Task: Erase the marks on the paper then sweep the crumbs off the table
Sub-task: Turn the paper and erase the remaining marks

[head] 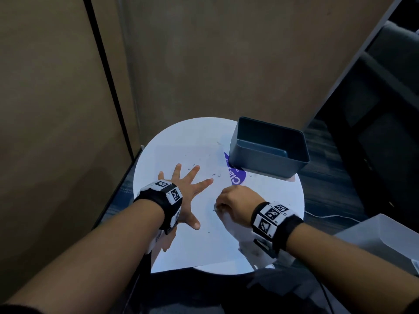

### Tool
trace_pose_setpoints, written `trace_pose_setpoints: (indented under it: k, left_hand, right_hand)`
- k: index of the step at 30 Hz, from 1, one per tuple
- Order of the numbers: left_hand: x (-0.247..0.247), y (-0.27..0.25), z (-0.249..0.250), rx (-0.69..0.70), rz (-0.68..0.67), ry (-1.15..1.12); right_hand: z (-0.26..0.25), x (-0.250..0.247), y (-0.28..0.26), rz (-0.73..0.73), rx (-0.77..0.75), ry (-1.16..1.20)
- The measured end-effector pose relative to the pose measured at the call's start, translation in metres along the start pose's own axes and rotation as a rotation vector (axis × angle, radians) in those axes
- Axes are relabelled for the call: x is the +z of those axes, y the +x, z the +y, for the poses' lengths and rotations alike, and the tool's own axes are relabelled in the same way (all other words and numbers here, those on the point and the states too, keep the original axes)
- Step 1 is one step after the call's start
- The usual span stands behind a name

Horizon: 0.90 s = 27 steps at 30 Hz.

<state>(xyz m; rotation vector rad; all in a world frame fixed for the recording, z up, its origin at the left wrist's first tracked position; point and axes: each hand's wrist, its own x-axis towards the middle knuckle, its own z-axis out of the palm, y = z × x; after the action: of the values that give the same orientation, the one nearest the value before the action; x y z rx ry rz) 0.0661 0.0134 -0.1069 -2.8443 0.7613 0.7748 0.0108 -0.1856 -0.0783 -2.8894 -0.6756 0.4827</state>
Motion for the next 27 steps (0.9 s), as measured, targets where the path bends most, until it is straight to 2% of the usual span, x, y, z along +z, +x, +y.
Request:
trace_pose_setpoints:
  k: [3, 7, 9, 12, 15, 17, 20, 22, 27]
  left_hand:
    - [0.002, -0.001, 0.002, -0.003, -0.006, -0.003]
    - [-0.005, -0.003, 0.002, 0.015, 0.018, -0.012]
    - [-0.007, -0.005, 0.002, 0.015, 0.022, -0.018]
    - [-0.005, -0.004, -0.001, 0.015, 0.008, -0.007]
    - [-0.003, -0.002, -0.001, 0.004, -0.011, -0.009]
    - [-0.003, -0.003, 0.001, 0.005, -0.012, -0.011]
    - [-0.003, -0.003, 0.001, 0.014, 0.009, -0.008]
    - [-0.002, -0.004, 0.002, 0.016, 0.020, -0.012]
    - [-0.002, -0.001, -0.002, 0.020, 0.010, -0.015]
  right_hand:
    - [-0.005, -0.009, -0.004, -0.094, -0.029, -0.031]
    - [-0.007, -0.033, 0.030, 0.078, 0.004, -0.073]
    - [-0.013, -0.031, 0.038, 0.067, 0.002, -0.071]
    - [-0.017, -0.008, 0.023, 0.102, 0.018, 0.012]
    - [-0.019, 0.004, 0.000, 0.000, -0.047, 0.008]
    - [-0.020, -0.008, 0.002, -0.081, -0.053, -0.020]
    - [-0.012, -0.027, 0.029, 0.051, 0.019, -0.039]
    - [-0.011, -0.026, 0.038, 0.089, 0.044, -0.038]
    - [-0.023, 0.001, 0.009, 0.122, 0.033, -0.001]
